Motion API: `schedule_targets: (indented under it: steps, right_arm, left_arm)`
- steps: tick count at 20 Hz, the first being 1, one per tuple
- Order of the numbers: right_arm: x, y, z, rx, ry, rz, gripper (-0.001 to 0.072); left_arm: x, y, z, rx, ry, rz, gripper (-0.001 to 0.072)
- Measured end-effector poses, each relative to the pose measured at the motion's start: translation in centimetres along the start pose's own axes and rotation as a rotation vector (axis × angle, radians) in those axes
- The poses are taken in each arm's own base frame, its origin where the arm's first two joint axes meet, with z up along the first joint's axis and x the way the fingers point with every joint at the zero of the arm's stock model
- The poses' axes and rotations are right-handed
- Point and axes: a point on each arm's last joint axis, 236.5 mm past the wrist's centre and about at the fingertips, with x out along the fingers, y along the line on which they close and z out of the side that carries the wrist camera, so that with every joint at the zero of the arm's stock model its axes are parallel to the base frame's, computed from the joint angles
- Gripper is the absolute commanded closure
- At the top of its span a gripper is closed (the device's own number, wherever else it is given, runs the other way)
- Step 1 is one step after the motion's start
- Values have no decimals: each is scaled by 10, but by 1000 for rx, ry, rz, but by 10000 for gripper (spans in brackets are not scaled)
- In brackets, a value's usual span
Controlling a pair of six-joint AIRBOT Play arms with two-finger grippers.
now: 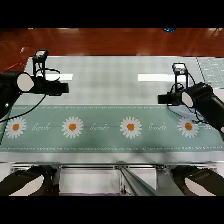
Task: Fold the shirts.
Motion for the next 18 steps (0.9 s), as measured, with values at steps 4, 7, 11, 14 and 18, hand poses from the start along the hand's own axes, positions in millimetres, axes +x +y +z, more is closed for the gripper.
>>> schedule_targets:
  steps: [4, 7, 11, 14, 18]
  right_arm:
    - [0, 0, 0, 0, 1, 0, 682]
    - [0, 0, 0, 0, 1, 0, 682]
    - [0, 0, 0, -1, 1, 0, 682]
    - [0, 2, 3, 0, -11, 7, 682]
    - [-4, 8, 31, -14, -122, 32, 301]
  left_arm:
    - [0, 0, 0, 0, 0, 0, 689]
    - [0, 0, 0, 0, 0, 0, 689]
    - [0, 0, 0, 0, 0, 0, 689]
    - [0, 0, 0, 0, -1, 0, 689]
    - [3, 0, 9, -1, -35, -3, 199]
